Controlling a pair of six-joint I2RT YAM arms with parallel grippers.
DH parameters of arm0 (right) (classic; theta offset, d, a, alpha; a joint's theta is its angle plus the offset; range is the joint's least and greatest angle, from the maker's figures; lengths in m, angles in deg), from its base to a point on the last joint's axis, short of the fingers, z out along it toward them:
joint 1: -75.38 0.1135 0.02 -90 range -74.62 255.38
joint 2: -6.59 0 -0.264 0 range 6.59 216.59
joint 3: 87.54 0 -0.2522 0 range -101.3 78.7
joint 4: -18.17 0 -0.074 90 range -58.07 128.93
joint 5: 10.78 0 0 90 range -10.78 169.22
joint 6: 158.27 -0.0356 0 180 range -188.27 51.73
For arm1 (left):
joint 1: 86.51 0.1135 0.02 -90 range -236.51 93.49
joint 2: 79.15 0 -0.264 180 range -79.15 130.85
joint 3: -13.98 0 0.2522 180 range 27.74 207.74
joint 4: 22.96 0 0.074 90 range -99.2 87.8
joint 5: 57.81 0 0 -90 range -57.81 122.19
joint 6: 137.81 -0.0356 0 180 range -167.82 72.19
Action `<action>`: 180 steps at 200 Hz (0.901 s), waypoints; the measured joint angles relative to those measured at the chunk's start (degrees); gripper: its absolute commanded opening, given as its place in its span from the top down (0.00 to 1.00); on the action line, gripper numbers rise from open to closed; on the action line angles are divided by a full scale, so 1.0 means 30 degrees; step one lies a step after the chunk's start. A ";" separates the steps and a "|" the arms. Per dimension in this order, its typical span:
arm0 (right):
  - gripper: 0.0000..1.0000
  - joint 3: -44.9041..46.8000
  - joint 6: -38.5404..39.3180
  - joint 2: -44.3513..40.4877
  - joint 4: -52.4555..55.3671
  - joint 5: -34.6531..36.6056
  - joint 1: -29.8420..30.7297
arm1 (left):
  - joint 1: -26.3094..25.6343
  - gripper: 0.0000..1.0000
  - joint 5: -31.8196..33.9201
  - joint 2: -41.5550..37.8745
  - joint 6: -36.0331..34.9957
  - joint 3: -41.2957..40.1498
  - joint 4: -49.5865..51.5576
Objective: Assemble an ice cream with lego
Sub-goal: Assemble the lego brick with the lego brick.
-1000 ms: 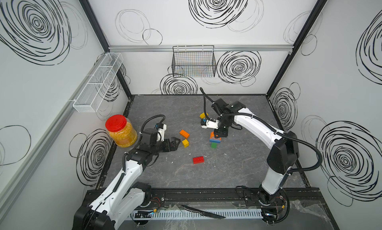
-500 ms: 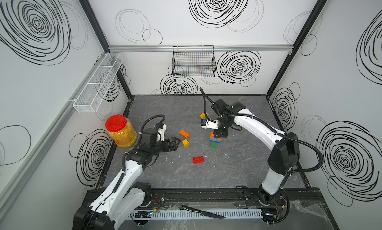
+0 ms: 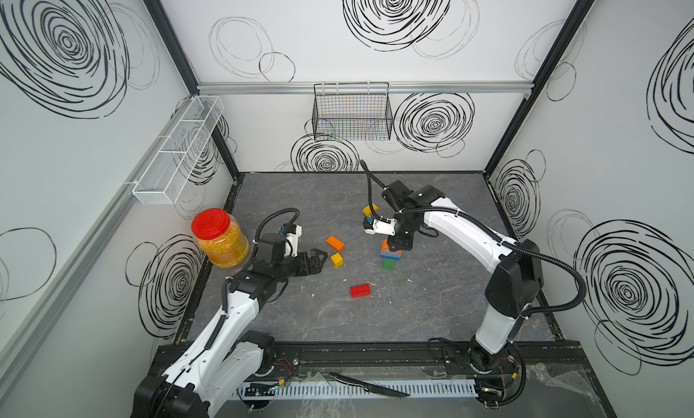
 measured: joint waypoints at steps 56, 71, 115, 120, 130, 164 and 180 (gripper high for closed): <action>0.82 0.0000 -0.0029 -0.0022 -0.0007 0.0044 0.0000 | 0.0095 0.01 -0.0007 -0.0087 0.0000 0.0000 -0.0007; 0.79 0.0007 -0.0029 -0.0051 -0.0015 0.0044 0.0007 | 0.0131 0.01 -0.0007 -0.0109 0.0000 0.0000 -0.0007; 0.71 0.0189 -0.0022 -0.0197 -0.0153 0.0058 0.0007 | 0.0146 0.01 -0.0007 -0.0109 0.0000 0.0000 -0.0007; 0.71 0.0204 -0.0022 -0.0204 -0.0175 0.0058 0.0007 | 0.0168 0.01 -0.0007 -0.0109 0.0000 0.0000 -0.0007; 0.70 0.0219 -0.0022 -0.0219 -0.0204 0.0058 0.0007 | 0.0168 0.01 0.0000 -0.0109 0.0000 0.0000 -0.0007; 0.66 0.0219 -0.0022 -0.0226 -0.0233 0.0051 0.0007 | 0.0197 0.01 -0.0007 -0.0117 0.0000 0.0000 -0.0007; 0.65 0.0226 -0.0015 -0.0240 -0.0248 0.0051 0.0007 | 0.0211 0.01 -0.0007 -0.0117 0.0000 0.0000 -0.0007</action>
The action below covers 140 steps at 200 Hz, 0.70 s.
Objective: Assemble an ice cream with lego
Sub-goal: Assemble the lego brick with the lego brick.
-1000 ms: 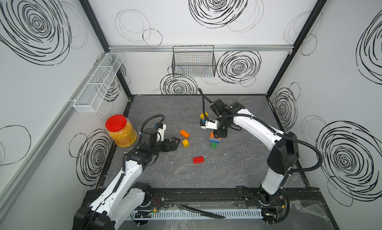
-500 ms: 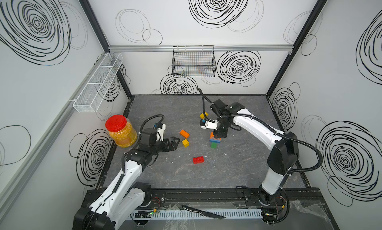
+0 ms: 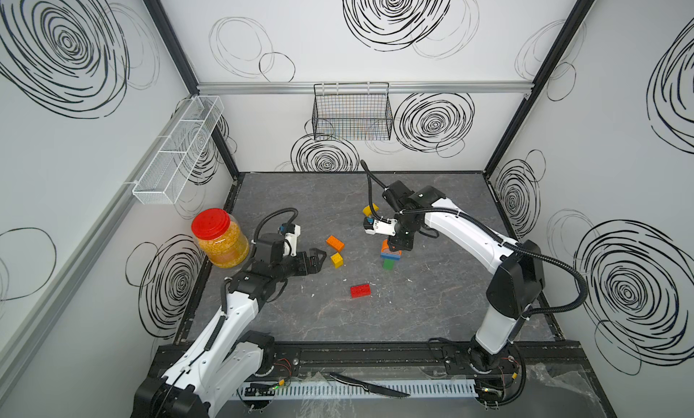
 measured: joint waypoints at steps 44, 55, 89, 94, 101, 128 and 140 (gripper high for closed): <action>0.57 0.0138 0.0007 -0.0080 -0.0189 0.0044 0.0036 | 0.0000 0.01 0.0000 0.0000 0.0000 0.0000 0.0000; 0.55 0.0211 -0.0007 -0.0073 -0.0219 0.0007 0.0073 | 0.0007 0.01 0.0000 0.0000 0.0000 0.0000 0.0000; 0.50 0.0495 -0.0022 -0.0073 -0.0219 -0.0044 0.0233 | 0.0007 0.01 0.0000 -0.0036 0.0000 0.0000 0.0007; 0.49 0.0510 -0.0036 -0.0073 -0.0219 -0.0044 0.0233 | 0.0007 0.01 0.0000 -0.0036 0.0000 0.0000 0.0000; 0.48 0.0539 -0.0036 -0.0073 -0.0219 -0.0044 0.0233 | 0.0007 0.01 0.0000 -0.0044 0.0000 0.0000 0.0000; 0.41 0.0714 -0.0087 -0.0109 -0.0342 0.0058 0.0233 | 0.0007 0.01 0.0000 -0.0044 0.0000 0.0000 0.0000; 0.38 0.0911 -0.0146 -0.0175 -0.0423 0.0160 0.0233 | 0.0007 0.01 0.0000 -0.0044 0.0000 0.0000 0.0000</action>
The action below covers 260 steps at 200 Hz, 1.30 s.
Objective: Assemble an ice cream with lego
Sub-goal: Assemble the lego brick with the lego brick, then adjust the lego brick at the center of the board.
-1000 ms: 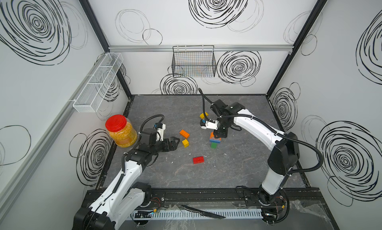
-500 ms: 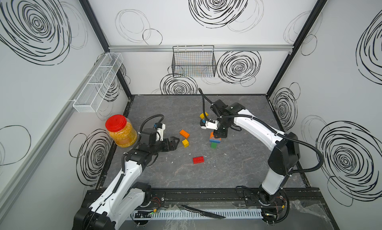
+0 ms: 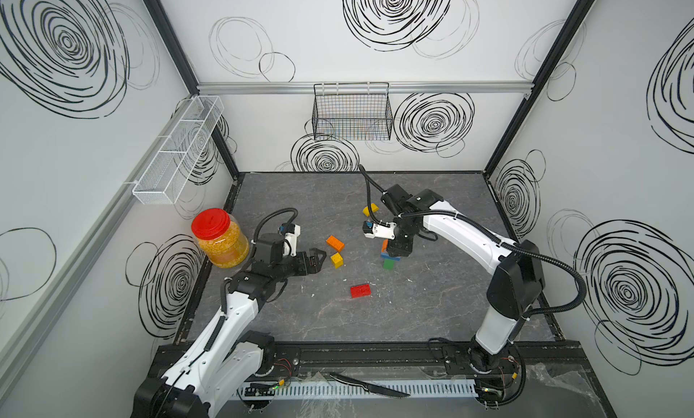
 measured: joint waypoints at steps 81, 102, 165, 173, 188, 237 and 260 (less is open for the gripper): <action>0.22 0.0852 -0.0102 -0.1064 -0.1166 0.0947 -0.0007 | 0.0000 0.01 0.0000 -0.0007 0.0000 0.0000 0.0000; 0.21 0.0976 -0.0095 -0.1071 -0.1443 0.1166 -0.0029 | 0.0000 0.01 0.0000 -0.0007 0.0000 0.0000 0.0000; 0.19 0.1625 -0.0102 -0.1100 -0.1654 0.1923 -0.0408 | 0.0073 0.01 -0.0007 -0.0007 0.0000 0.0000 0.0000; 0.19 0.1800 -0.0102 -0.1151 -0.1698 0.2055 -0.0466 | 0.0095 0.01 -0.0007 -0.0007 0.0000 -0.0007 -0.0007; 0.19 0.2033 -0.0109 -0.1304 -0.1734 0.2266 -0.0561 | 0.0146 0.01 -0.0007 -0.0007 0.0000 -0.0007 -0.0007; 0.18 0.2361 -0.0168 -0.1996 -0.2120 0.2914 -0.0765 | 0.0160 0.01 -0.0007 -0.0007 0.0000 -0.0007 -0.0007; 0.17 0.2419 -0.0219 -0.2149 -0.2339 0.3191 -0.0794 | 0.0160 0.01 -0.0007 -0.0007 0.0000 -0.0007 -0.0015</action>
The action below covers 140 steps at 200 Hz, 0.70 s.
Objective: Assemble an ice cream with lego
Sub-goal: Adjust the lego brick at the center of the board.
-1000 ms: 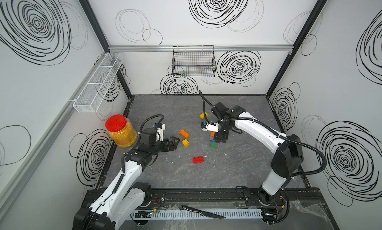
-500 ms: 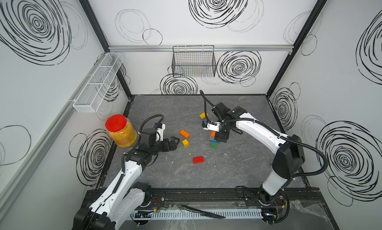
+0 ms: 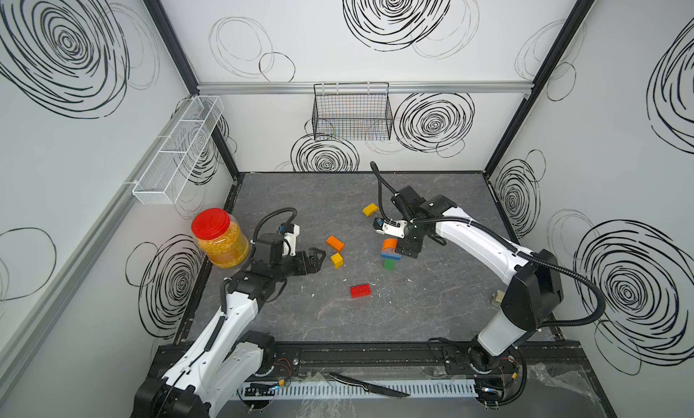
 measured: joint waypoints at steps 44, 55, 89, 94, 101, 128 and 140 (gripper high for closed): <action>0.17 0.0131 -0.0146 -0.0007 -0.0299 0.0423 -0.0146 | 0.0000 0.01 0.0000 0.0000 0.0000 -0.0007 0.0000; 0.17 0.0189 -0.0182 -0.0007 -0.0342 0.0510 -0.0204 | 0.0000 0.01 0.0000 0.0000 0.0000 -0.0007 -0.0007; 0.10 0.0204 -0.0634 -0.0248 -0.0270 0.0350 -0.0233 | 0.0000 0.01 0.0000 0.0000 0.0000 -0.0007 -0.0044; 0.08 0.0204 -0.0838 -0.0379 -0.0219 0.0240 -0.0226 | 0.0000 0.01 0.0000 0.0000 0.0000 -0.0007 -0.0044; 0.04 0.0211 -0.1042 -0.0605 -0.0153 0.0066 -0.0204 | 0.0000 0.01 0.0000 0.0000 0.0000 -0.0007 -0.0044; 0.00 0.0517 -0.2616 -0.2361 -0.0168 -0.0641 0.0204 | 0.0000 0.01 0.0000 0.0000 0.0000 -0.0015 -0.0051; 0.00 0.0780 -0.3519 -0.3417 -0.0415 -0.0976 0.0568 | 0.0000 0.01 0.0000 0.0000 0.0000 -0.0015 -0.0051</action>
